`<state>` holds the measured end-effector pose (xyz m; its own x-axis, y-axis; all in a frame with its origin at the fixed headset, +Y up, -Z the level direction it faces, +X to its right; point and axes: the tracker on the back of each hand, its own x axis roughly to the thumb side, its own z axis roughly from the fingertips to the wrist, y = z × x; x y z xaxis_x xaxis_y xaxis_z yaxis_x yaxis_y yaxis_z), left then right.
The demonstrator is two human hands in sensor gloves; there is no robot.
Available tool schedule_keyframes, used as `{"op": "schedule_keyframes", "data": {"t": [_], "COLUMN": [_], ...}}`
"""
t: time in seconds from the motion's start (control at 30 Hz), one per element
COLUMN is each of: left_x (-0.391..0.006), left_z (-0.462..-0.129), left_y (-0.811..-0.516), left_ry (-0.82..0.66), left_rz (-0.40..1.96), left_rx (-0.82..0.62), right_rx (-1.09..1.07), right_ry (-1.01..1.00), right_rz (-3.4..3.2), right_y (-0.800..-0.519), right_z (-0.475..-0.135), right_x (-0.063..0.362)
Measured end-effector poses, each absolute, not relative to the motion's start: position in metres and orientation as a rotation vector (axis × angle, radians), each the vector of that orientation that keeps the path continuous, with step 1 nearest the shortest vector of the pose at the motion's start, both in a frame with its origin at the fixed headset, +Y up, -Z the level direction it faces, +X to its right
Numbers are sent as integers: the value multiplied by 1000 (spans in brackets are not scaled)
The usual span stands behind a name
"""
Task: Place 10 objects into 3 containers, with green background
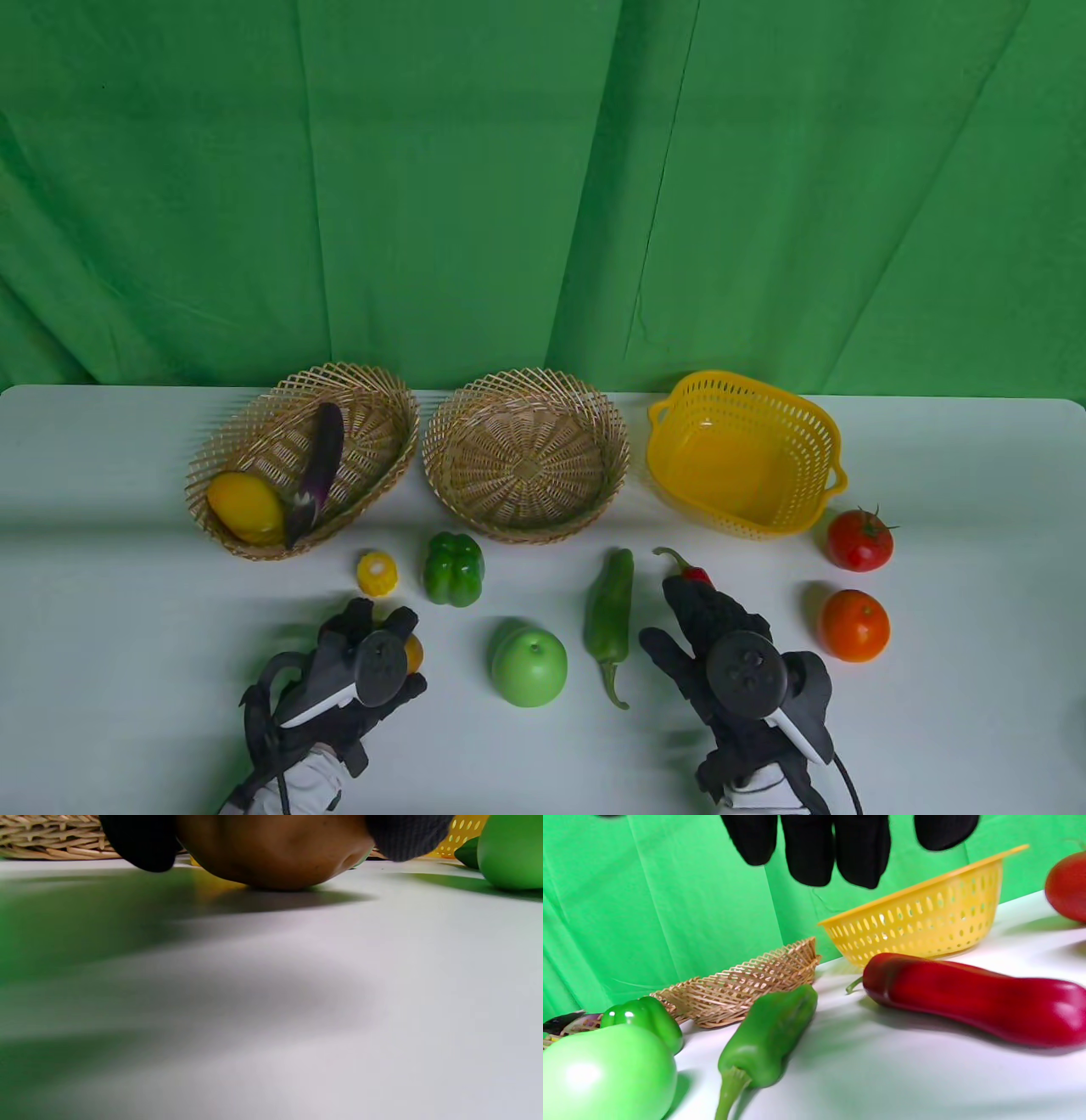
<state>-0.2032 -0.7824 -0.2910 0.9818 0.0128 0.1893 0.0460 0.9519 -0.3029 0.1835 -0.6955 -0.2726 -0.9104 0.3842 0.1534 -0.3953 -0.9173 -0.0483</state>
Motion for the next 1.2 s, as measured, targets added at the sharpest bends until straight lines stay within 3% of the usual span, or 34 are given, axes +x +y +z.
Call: {"op": "schedule_keyframes", "data": {"t": [0.17, 0.6, 1.2], "left_x": [-199, -208, -223], "left_z": [-298, -305, -333], "left_y": [-780, -769, -691], "left_ry": [-203, -221, -176], "left_rz": [-112, -10, 150], "left_rx": [-279, -331, -107], "right_rx": [197, 203, 209], "right_ry": [-109, -136, -151], "right_rz": [2736, 2718, 2719], "right_y": [-695, -689, -687], "right_z": [-272, -270, -269], "right_x": [183, 184, 183]}}
